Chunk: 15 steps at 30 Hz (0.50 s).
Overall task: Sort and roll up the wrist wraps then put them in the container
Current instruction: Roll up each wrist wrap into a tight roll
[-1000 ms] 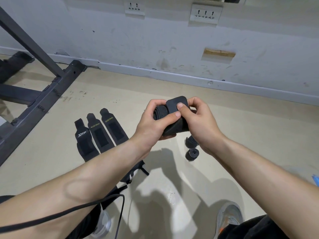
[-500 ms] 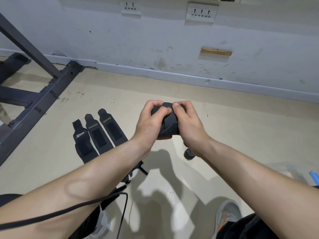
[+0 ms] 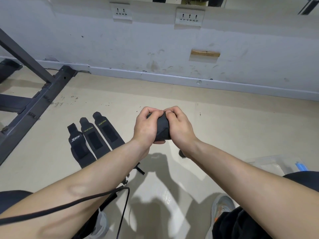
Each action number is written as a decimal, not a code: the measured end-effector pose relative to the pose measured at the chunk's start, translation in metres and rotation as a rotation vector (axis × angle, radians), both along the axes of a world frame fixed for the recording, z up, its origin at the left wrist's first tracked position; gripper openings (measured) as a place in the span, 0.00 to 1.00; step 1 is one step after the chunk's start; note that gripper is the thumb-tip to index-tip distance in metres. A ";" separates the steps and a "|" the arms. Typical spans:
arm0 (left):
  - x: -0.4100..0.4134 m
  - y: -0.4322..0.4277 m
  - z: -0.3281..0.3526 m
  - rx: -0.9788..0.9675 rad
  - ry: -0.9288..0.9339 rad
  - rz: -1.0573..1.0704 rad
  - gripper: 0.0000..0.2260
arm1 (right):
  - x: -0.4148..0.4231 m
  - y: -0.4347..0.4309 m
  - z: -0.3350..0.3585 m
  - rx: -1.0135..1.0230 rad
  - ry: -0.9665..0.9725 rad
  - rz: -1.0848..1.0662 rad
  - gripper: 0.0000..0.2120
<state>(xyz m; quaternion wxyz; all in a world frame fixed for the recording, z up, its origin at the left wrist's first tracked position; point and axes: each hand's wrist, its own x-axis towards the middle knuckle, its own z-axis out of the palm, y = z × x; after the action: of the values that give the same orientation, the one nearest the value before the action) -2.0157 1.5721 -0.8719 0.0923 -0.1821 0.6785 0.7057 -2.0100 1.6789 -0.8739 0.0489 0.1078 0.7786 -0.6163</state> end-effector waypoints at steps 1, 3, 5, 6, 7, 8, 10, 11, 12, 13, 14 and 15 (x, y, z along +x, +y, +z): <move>0.002 -0.001 0.000 0.015 -0.028 -0.022 0.04 | 0.003 0.002 -0.001 0.012 -0.010 0.002 0.10; 0.004 -0.003 0.000 0.029 -0.089 -0.093 0.05 | 0.007 0.005 -0.004 0.030 -0.043 0.000 0.10; 0.004 -0.010 0.000 0.014 -0.143 -0.214 0.09 | 0.007 0.009 -0.010 0.012 -0.071 -0.017 0.10; 0.003 -0.015 -0.001 -0.009 -0.155 -0.292 0.12 | 0.005 0.010 -0.013 0.004 -0.082 -0.024 0.10; 0.001 -0.021 -0.002 -0.038 -0.158 -0.370 0.14 | 0.004 0.012 -0.016 0.006 -0.091 -0.024 0.10; -0.001 -0.027 -0.002 -0.067 -0.152 -0.438 0.16 | 0.002 0.011 -0.019 0.010 -0.106 -0.026 0.10; -0.005 -0.039 -0.009 -0.090 -0.116 -0.537 0.17 | -0.001 0.010 -0.026 -0.013 -0.148 -0.016 0.11; -0.006 -0.043 -0.016 -0.111 -0.083 -0.571 0.21 | -0.004 0.008 -0.031 -0.055 -0.173 -0.012 0.11; -0.008 -0.045 -0.024 -0.174 -0.037 -0.596 0.27 | -0.007 0.007 -0.037 -0.109 -0.193 -0.019 0.11; -0.010 -0.044 -0.031 -0.280 0.021 -0.619 0.33 | -0.009 0.004 -0.042 -0.148 -0.224 -0.026 0.11; -0.013 -0.042 -0.038 -0.380 0.087 -0.640 0.39 | -0.012 0.002 -0.047 -0.169 -0.253 -0.031 0.11; -0.016 -0.040 -0.046 -0.443 0.156 -0.658 0.41 | -0.016 0.002 -0.055 -0.185 -0.279 -0.037 0.12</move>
<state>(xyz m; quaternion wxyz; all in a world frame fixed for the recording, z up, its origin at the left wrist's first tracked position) -2.0315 1.5323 -0.9175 0.2199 0.0835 0.8411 0.4871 -2.0263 1.6810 -0.9291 0.1549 0.2016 0.7022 -0.6651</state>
